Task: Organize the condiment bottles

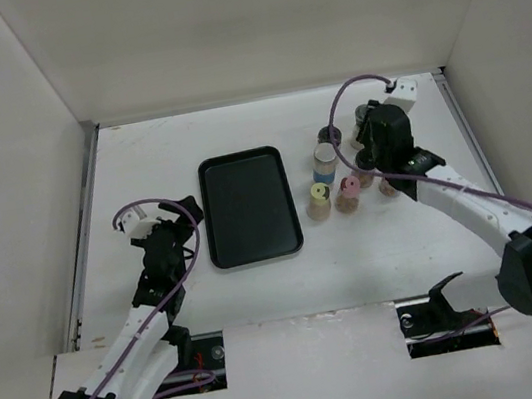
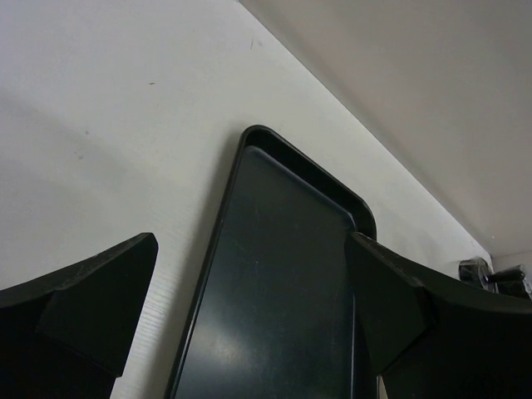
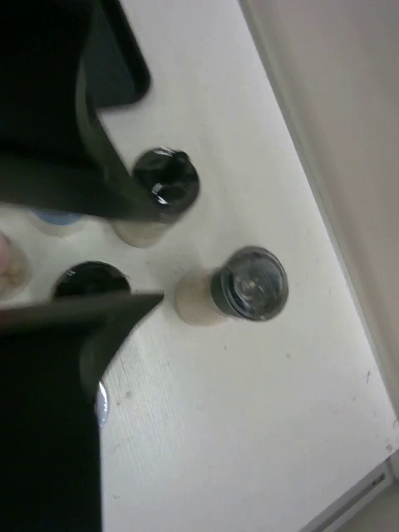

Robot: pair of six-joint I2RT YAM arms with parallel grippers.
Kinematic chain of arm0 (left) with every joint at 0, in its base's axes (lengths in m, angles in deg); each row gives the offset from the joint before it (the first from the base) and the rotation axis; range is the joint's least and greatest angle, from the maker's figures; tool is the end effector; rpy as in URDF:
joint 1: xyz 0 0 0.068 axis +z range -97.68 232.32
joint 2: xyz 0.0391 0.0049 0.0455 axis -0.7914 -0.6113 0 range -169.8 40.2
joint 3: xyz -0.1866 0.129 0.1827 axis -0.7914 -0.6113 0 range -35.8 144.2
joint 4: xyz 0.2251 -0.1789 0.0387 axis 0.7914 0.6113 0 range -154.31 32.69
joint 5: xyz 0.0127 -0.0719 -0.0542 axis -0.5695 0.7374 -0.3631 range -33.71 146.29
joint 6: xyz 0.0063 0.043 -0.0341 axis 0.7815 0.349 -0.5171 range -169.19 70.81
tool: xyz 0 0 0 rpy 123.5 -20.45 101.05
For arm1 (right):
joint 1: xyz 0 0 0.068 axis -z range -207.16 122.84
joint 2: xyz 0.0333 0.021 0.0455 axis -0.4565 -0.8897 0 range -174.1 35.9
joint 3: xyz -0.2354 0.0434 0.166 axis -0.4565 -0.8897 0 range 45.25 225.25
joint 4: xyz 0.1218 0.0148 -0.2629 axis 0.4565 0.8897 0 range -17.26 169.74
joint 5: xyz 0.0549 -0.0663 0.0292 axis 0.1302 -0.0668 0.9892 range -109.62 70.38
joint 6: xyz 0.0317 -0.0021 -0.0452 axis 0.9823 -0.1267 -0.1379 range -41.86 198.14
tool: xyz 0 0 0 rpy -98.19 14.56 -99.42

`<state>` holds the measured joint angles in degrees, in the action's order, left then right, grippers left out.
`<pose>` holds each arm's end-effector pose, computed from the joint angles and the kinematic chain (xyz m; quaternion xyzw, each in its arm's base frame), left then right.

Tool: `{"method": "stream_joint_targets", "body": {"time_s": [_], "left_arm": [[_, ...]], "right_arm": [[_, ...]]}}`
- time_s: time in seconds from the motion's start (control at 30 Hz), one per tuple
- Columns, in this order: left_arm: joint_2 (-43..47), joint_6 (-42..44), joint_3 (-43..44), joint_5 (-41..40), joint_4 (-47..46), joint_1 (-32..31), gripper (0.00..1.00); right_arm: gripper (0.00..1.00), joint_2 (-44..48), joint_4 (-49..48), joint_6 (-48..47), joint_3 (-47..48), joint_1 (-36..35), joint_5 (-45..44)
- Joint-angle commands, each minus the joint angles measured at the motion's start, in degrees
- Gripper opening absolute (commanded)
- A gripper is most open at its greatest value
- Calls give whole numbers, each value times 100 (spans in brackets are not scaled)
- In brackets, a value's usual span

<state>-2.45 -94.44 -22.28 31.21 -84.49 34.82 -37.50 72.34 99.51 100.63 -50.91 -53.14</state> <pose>0.1844 -0.0414 0.2069 -0.3149 0.6865 -0.1893 0.6275 0.3014 0.1097 0.3247 0.1542 0.7762 0.0019 0.6114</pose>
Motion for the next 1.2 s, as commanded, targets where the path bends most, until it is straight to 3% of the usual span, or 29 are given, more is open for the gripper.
{"method": "stream_joint_targets", "body": {"time_s": [0.0, 0.07, 0.1, 0.2, 0.4, 0.8, 1.03, 1.17], "left_arm": [[-103, 52, -86, 109, -530, -65, 100], [-129, 78, -113, 56, -539, -39, 100], [-138, 78, -121, 56, -548, -13, 100], [-191, 78, -148, 108, -627, -21, 100], [-295, 43, -174, 73, -741, -39, 100], [-402, 52, -227, 48, -873, -39, 100], [-613, 52, -183, 135, -970, -74, 100], [-551, 25, -236, 135, -970, 5, 100]], "right_arm": [[54, -585, -144, -272, 587, 392, 73], [72, -955, -126, -405, 825, 533, 187], [75, -1087, -109, -440, 913, 551, 240], [80, -957, -144, -493, 835, 499, 363], [93, -174, -136, -651, 317, -423, 829], [100, -1149, -100, -634, 527, -688, 1216], [99, -1492, -232, -616, 658, -697, 1383], [93, -1747, -197, -607, 817, -697, 1383]]}}
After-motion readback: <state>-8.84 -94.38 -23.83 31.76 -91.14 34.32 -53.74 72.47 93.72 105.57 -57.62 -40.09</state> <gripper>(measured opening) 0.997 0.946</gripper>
